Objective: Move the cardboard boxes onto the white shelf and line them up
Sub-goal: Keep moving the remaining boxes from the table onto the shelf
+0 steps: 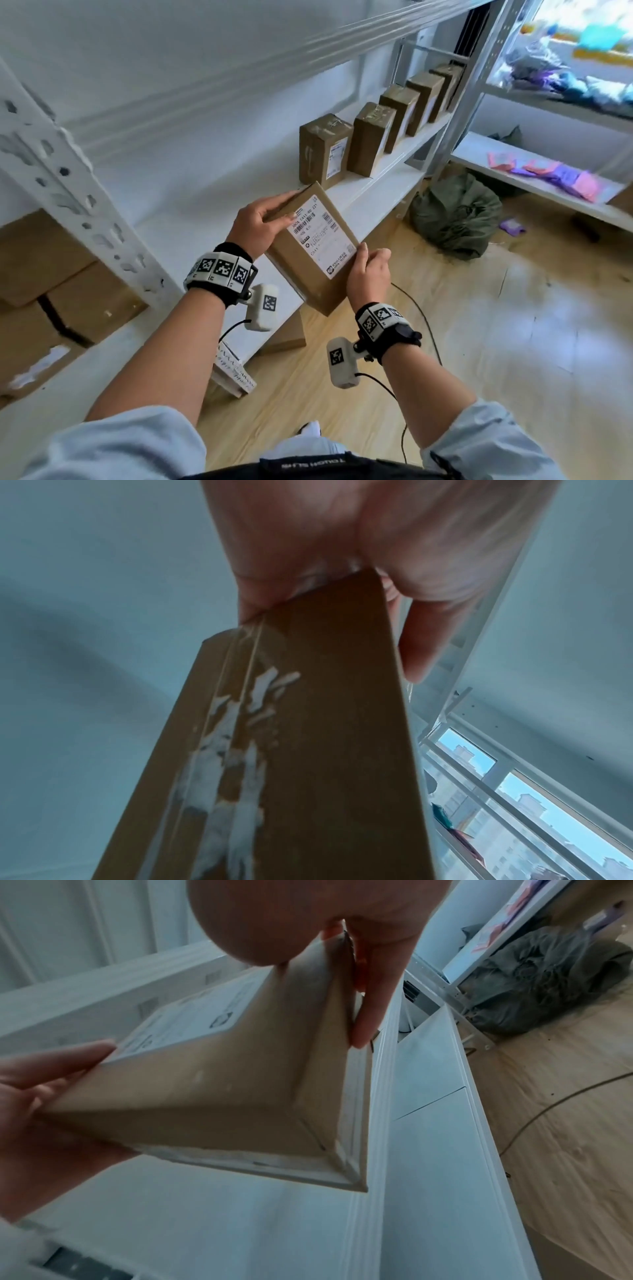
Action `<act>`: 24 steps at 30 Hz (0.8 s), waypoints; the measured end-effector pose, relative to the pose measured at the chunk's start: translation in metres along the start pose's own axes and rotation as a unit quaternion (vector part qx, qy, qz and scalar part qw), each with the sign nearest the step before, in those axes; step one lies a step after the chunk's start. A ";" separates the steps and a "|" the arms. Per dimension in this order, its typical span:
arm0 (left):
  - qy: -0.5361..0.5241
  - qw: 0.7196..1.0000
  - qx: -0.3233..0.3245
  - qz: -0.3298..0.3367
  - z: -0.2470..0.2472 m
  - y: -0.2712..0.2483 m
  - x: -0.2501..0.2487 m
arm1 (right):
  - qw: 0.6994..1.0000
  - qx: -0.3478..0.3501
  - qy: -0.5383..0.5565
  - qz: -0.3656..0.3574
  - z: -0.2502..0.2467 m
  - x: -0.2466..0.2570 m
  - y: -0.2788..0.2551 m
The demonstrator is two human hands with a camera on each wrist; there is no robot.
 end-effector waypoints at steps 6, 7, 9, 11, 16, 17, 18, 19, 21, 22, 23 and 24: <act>0.037 0.999 0.007 0.017 0.021 0.083 -0.010 | 0.999 0.015 -0.004 0.039 0.022 -0.006 0.062; 0.053 0.998 0.000 0.017 0.022 0.094 -0.007 | 0.999 0.021 -0.007 0.040 0.027 -0.008 0.072; 0.085 0.996 -0.013 0.004 0.025 0.114 0.003 | 0.998 0.036 -0.012 0.043 0.038 -0.008 0.091; 0.110 0.994 -0.024 -0.005 0.029 0.130 0.010 | 0.997 0.062 -0.019 0.046 0.052 -0.007 0.110; 0.176 0.981 -0.076 0.037 0.030 0.164 0.006 | 0.985 0.166 -0.017 0.034 0.102 0.001 0.162; 0.200 0.975 -0.088 0.041 0.029 0.171 0.005 | 0.981 0.192 -0.012 0.036 0.115 0.002 0.170; 0.220 0.969 -0.102 0.042 0.026 0.178 0.003 | 0.975 0.218 -0.004 0.035 0.130 0.003 0.180; 0.233 0.965 -0.117 0.041 0.024 0.185 0.000 | 0.969 0.244 0.004 0.033 0.143 0.005 0.189; 0.251 0.956 -0.147 0.035 0.021 0.196 -0.007 | 0.957 0.288 0.020 0.032 0.163 0.015 0.205; 0.260 0.952 -0.159 0.032 0.021 0.202 -0.007 | 0.951 0.306 0.030 0.035 0.171 0.020 0.213; 0.274 0.947 -0.168 0.027 0.021 0.208 -0.008 | 0.945 0.320 0.042 0.043 0.179 0.022 0.220; 0.285 0.942 -0.175 0.017 0.021 0.215 -0.006 | 0.941 0.329 0.056 0.054 0.187 0.023 0.229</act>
Point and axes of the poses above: each hand's wrist, its own y-axis towards the middle knuckle, its own z-axis out of the palm, x = y × z, the point moved 9 cm from there along y, towards the middle knuckle, and after that the axes turned 9 degrees about -z, right-handed, at the moved point
